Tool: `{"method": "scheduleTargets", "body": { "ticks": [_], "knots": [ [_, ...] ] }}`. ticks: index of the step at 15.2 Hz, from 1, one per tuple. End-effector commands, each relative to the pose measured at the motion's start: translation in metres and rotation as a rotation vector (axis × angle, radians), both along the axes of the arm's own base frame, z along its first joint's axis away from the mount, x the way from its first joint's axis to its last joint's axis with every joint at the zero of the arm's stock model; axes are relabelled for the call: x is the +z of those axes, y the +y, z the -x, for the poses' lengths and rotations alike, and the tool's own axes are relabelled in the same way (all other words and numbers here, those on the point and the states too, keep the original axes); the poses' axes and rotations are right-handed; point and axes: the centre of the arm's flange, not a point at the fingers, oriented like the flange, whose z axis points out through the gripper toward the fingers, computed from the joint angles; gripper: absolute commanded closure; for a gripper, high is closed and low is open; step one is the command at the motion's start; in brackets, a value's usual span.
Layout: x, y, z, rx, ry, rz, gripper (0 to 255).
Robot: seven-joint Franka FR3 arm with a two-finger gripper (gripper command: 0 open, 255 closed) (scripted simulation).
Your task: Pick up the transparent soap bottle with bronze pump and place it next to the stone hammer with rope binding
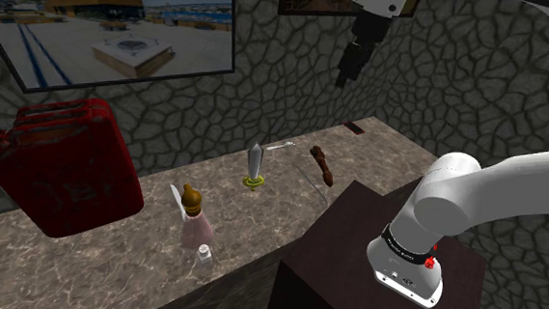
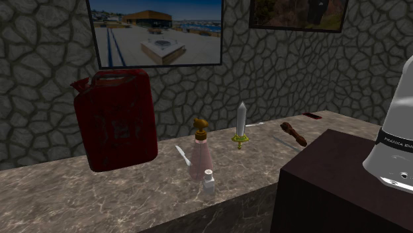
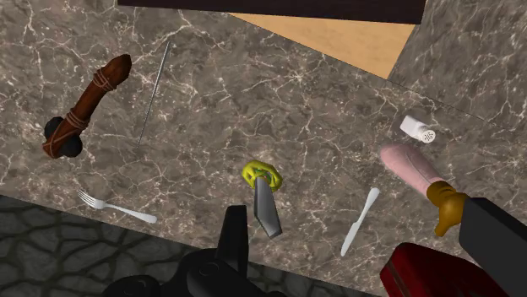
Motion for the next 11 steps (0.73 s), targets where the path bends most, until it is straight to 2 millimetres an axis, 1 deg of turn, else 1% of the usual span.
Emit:
{"method": "scheduleTargets", "body": {
  "ticks": [1,11],
  "knots": [
    [0.0,0.0,0.0,0.0,0.0,0.0,0],
    [-0.081,0.095,-0.05,-0.009,-0.005,0.028,0]
  ]
}}
